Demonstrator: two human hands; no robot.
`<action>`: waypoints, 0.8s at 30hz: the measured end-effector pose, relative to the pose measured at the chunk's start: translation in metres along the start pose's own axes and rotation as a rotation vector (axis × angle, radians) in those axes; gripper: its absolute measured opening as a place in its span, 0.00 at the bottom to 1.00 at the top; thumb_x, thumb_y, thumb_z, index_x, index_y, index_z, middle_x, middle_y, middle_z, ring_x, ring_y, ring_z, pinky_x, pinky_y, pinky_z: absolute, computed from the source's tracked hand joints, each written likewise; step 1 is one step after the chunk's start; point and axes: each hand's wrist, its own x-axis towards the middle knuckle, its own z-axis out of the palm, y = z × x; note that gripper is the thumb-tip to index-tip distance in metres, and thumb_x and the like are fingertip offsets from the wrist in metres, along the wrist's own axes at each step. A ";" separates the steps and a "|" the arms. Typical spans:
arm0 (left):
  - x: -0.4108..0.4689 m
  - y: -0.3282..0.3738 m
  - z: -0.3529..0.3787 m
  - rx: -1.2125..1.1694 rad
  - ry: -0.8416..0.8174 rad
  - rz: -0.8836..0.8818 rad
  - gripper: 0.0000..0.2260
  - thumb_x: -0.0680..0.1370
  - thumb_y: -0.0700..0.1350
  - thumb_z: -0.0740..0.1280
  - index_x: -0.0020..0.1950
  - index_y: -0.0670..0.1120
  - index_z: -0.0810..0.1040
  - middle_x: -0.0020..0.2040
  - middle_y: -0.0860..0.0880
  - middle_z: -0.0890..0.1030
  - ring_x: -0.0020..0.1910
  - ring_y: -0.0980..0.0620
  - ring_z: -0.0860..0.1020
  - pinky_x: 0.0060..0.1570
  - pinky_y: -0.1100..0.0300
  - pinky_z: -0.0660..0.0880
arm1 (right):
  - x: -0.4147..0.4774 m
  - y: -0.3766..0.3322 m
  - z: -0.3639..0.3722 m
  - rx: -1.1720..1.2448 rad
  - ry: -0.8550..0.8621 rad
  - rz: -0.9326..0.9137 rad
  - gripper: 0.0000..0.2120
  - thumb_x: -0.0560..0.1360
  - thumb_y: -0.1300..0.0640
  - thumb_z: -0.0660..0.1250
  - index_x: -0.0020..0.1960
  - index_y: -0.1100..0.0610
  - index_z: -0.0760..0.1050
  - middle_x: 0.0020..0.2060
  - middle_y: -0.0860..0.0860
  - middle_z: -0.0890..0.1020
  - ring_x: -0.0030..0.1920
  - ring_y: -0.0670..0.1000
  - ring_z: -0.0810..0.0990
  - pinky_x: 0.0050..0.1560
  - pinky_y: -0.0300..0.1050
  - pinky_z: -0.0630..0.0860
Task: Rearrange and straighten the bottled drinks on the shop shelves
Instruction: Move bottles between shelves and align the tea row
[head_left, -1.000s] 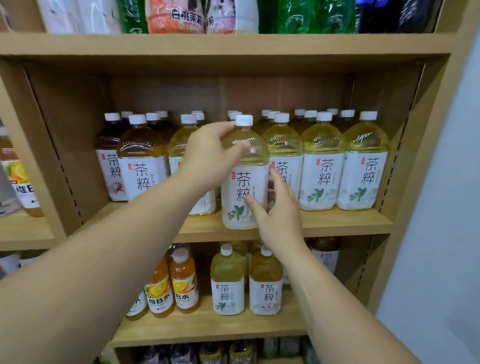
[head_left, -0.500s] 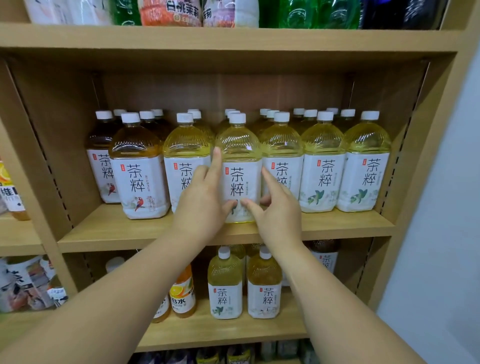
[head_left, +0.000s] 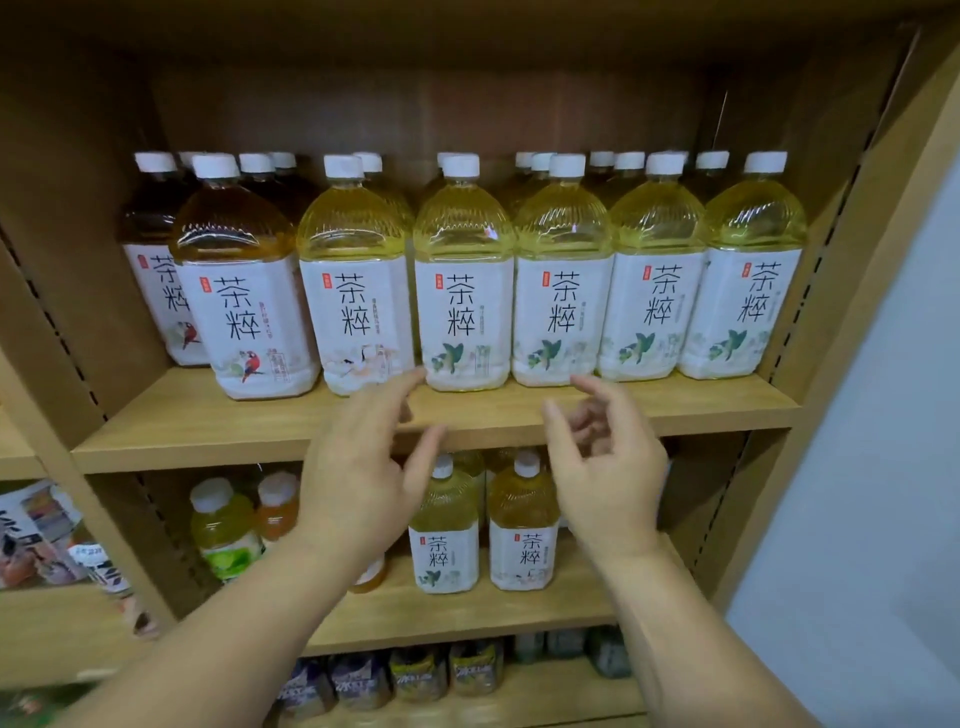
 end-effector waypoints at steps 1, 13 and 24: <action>-0.026 -0.002 -0.002 -0.052 0.021 0.003 0.17 0.77 0.49 0.72 0.64 0.44 0.79 0.43 0.56 0.73 0.38 0.59 0.69 0.41 0.63 0.72 | -0.020 0.010 -0.011 0.009 0.037 0.039 0.09 0.77 0.52 0.71 0.57 0.50 0.79 0.39 0.45 0.80 0.40 0.46 0.80 0.40 0.36 0.77; -0.113 -0.056 0.109 -0.161 -0.581 -0.855 0.15 0.79 0.53 0.69 0.56 0.45 0.70 0.49 0.46 0.79 0.50 0.45 0.79 0.47 0.50 0.76 | -0.108 0.131 0.022 -0.205 -0.544 0.743 0.43 0.72 0.51 0.79 0.79 0.45 0.57 0.69 0.48 0.76 0.68 0.52 0.76 0.65 0.49 0.75; -0.104 -0.045 0.128 -0.122 -0.649 -0.891 0.15 0.81 0.53 0.67 0.53 0.44 0.66 0.43 0.49 0.75 0.46 0.45 0.75 0.43 0.55 0.69 | -0.092 0.140 0.035 -0.304 -0.559 0.695 0.17 0.78 0.50 0.72 0.61 0.52 0.68 0.52 0.48 0.82 0.51 0.51 0.80 0.46 0.44 0.75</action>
